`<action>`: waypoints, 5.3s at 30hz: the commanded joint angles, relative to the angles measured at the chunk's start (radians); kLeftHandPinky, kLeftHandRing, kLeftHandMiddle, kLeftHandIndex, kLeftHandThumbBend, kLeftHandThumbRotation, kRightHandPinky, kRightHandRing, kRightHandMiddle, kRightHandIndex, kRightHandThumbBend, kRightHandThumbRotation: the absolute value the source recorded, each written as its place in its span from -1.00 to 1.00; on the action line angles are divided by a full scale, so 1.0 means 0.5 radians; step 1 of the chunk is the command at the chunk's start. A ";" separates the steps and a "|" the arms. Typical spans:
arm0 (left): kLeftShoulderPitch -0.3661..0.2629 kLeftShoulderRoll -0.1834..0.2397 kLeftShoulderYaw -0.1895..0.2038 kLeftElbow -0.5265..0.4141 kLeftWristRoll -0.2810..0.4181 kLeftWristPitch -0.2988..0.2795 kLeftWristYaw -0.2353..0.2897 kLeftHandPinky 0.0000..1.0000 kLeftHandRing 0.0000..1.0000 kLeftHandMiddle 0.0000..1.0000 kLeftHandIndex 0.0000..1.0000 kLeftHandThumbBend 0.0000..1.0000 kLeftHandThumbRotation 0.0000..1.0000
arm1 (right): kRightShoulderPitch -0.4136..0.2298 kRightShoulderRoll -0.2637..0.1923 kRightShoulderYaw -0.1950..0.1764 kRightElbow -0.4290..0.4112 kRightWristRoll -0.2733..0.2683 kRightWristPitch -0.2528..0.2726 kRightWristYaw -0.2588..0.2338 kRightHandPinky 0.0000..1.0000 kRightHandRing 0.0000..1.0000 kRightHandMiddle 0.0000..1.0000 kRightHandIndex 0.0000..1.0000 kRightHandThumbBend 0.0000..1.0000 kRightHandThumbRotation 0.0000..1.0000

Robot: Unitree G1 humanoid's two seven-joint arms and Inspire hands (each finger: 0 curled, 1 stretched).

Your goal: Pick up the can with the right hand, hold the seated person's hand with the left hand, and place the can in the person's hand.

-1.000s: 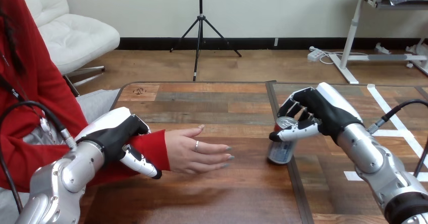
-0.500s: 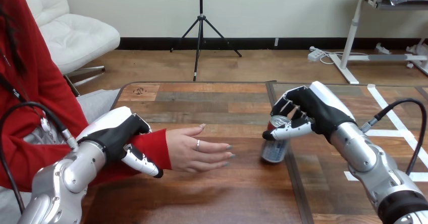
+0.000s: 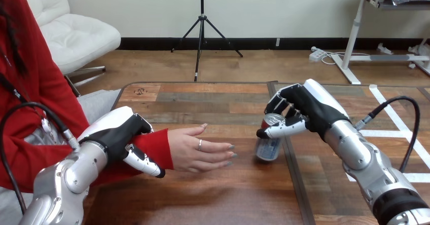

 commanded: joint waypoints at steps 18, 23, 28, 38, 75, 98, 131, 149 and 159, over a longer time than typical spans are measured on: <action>-0.821 -0.286 0.064 -0.410 -0.179 -0.240 0.228 -0.66 -0.52 -0.35 -0.31 0.31 -1.00 | -0.816 0.096 -0.031 -0.503 0.038 0.037 -0.039 -0.38 -0.30 -0.18 -0.09 0.28 -1.00; -0.826 -0.307 0.064 -0.409 -0.189 -0.234 0.225 -0.65 -0.51 -0.34 -0.31 0.30 -1.00 | -0.842 0.105 -0.030 -0.493 0.036 0.033 -0.048 -0.39 -0.32 -0.20 -0.10 0.30 -1.00; -0.836 -0.323 0.060 -0.397 -0.198 -0.246 0.225 -0.64 -0.51 -0.33 -0.31 0.30 -1.00 | -0.867 0.114 -0.030 -0.486 0.035 0.030 -0.052 -0.40 -0.32 -0.21 -0.11 0.31 -1.00; -0.850 -0.368 0.047 -0.392 -0.195 -0.249 0.237 -0.62 -0.49 -0.32 -0.31 0.30 -1.00 | -0.920 0.141 -0.023 -0.510 0.017 0.071 -0.067 -0.40 -0.31 -0.18 -0.11 0.29 -1.00; -0.900 -0.430 0.081 -0.345 -0.232 -0.303 0.243 -0.60 -0.47 -0.31 -0.30 0.17 -1.00 | -1.038 0.302 0.004 -0.613 -0.010 0.235 -0.039 -0.41 -0.34 -0.24 -0.13 0.33 -1.00; -0.854 -0.394 0.073 -0.400 -0.180 -0.180 0.144 -0.59 -0.46 -0.30 -0.27 0.18 -1.00 | -1.029 0.397 0.016 -0.773 -0.005 0.323 0.010 -0.43 -0.36 -0.25 -0.16 0.35 -1.00; -0.789 -0.385 0.079 -0.376 -0.184 -0.149 0.125 -0.58 -0.44 -0.28 -0.28 0.26 -1.00 | -0.983 0.401 0.019 -1.031 -0.006 0.425 0.105 -0.42 -0.34 -0.22 -0.13 0.39 -1.00; -0.767 -0.407 0.110 -0.312 -0.161 -0.226 0.316 -0.52 -0.39 -0.23 -0.24 0.31 -1.00 | -0.900 0.383 0.033 -1.099 -0.021 0.425 0.138 -0.45 -0.36 -0.25 -0.16 0.40 -1.00; -0.751 -0.408 0.120 -0.303 -0.178 -0.246 0.401 -0.48 -0.35 -0.19 -0.20 0.27 -1.00 | -0.844 0.377 0.025 -1.095 -0.001 0.403 0.142 -0.41 -0.32 -0.21 -0.17 0.38 -1.00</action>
